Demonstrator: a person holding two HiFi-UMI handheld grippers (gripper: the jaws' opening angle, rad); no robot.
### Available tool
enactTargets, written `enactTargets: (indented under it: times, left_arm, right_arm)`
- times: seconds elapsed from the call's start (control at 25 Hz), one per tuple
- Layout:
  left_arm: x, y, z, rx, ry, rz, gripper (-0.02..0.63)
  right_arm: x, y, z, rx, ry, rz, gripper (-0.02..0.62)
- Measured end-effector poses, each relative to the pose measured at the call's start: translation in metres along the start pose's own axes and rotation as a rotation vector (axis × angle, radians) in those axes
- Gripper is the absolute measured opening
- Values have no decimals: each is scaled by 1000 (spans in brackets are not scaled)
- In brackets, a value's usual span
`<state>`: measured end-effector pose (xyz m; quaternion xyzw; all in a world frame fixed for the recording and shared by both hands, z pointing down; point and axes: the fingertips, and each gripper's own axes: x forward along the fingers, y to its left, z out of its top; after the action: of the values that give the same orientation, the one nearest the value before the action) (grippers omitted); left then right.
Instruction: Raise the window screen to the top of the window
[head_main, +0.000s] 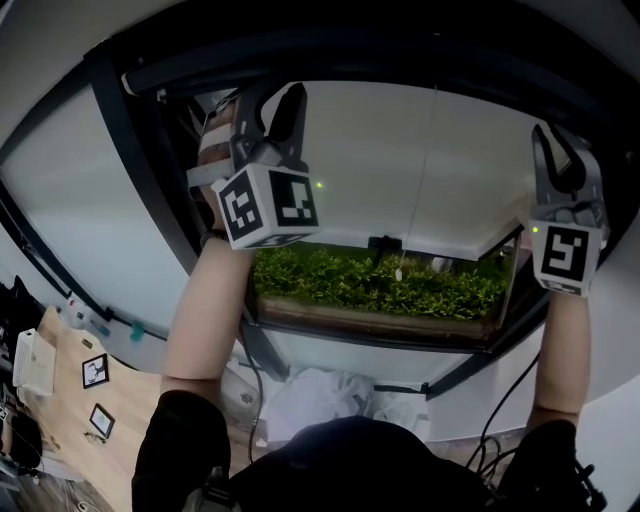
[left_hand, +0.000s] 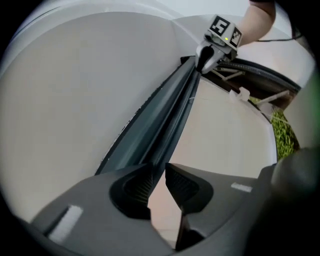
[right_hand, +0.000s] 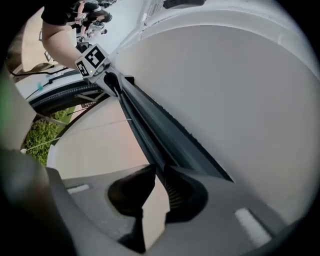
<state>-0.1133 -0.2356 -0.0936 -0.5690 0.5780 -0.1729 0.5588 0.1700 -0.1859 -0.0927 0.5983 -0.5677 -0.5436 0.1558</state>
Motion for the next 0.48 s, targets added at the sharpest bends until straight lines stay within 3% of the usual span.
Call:
enactTargets:
  times: [0.24, 0.36, 0.48]
  left_arm:
    - [-15, -22, -5, -195, -27, -31, 53]
    - [-21, -38, -14, -341, -28, -56, 20]
    - [-27, -65, -24, -522, -29, -132, 8]
  right_arm:
    - [-8, 27, -18, 65, 36, 55, 55]
    - [-14, 45, -32, 145, 41, 82, 55]
    - [-25, 63, -50, 241, 72, 105, 55]
